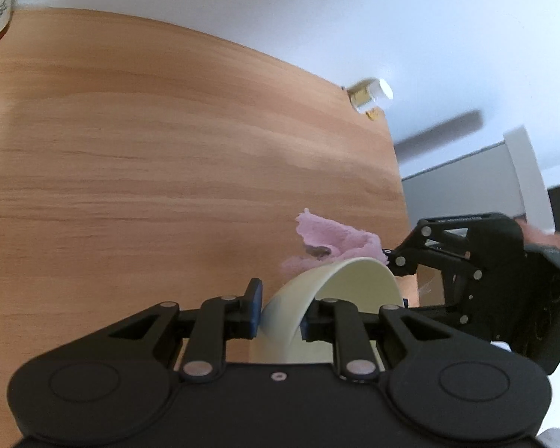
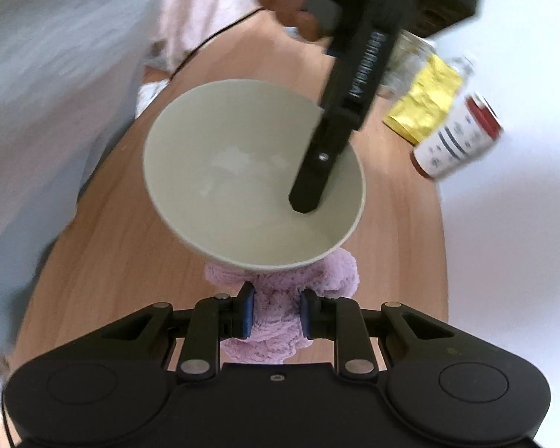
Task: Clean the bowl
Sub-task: 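Wipe the towel around the bowl's outside with the right tool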
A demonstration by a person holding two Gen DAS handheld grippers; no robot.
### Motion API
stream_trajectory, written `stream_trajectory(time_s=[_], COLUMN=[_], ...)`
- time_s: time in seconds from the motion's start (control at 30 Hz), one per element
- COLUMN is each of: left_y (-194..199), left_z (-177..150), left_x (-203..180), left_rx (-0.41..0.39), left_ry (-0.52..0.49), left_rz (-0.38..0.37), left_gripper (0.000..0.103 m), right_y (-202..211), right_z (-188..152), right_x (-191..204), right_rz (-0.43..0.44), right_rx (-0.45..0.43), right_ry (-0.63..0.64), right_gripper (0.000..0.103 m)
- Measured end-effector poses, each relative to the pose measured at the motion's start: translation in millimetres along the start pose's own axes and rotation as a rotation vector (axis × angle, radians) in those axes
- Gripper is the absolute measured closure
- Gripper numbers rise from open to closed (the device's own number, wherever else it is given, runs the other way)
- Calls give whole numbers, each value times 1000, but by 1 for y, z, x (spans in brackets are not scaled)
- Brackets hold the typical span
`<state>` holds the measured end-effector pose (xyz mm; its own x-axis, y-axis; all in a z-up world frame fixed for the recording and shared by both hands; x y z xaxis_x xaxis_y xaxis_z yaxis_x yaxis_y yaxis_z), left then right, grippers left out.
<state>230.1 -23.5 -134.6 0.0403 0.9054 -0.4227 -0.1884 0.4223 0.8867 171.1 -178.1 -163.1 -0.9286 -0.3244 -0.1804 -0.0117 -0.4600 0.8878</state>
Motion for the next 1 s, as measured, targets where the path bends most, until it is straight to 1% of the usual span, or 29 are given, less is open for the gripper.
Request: stream_trajectory(time_s=[0.17,0.33,0.5,0.6,0.73,0.83,0.9,1.0], left_y=[5,6,6,1,-1,-3,-4,-4], left_z=[9,17,22,23,22,21,20,20], left_x=[0,4,7,7,8,11,13,19], left_rx=[-51,-80,-98,-96,-92,-86,-90,-92], left_ry=[47,85,129,158,166,196,208,238], left_rz=[-13,-12,-20,-30,-28,-45,-36,-36], left_gripper=[85,85,85,85,85,85,85,85], right_y=[17,35,49,48,39,28,20,15], right_z=[0,0,-2,-2,-5,-7,-9,-10], right_x=[-15,-15,-3,-1,1,3,3,4], right_rz=[-62,-99,-128,-132,-133,-122,-112,-125], right_rx=[-4,-6,-22,-29,-40,-61,-78,-97], right_ry=[-91,-169,-231,-255,-287,-321,-348,-373], right_gripper=[77,77,77,77,77,77,77,77])
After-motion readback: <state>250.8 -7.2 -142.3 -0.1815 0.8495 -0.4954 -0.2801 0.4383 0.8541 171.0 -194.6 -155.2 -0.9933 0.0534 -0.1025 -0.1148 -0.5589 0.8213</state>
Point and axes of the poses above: each gripper's, at about its wrist camera, not at the fingertips, and y roughly against the way its jaws point, x to its left, z to its top, the point moved 5 cm from there along -y, roughly the way its jaws point, and after that the axes turned 13 degrees about z, right-handed, at the moved point
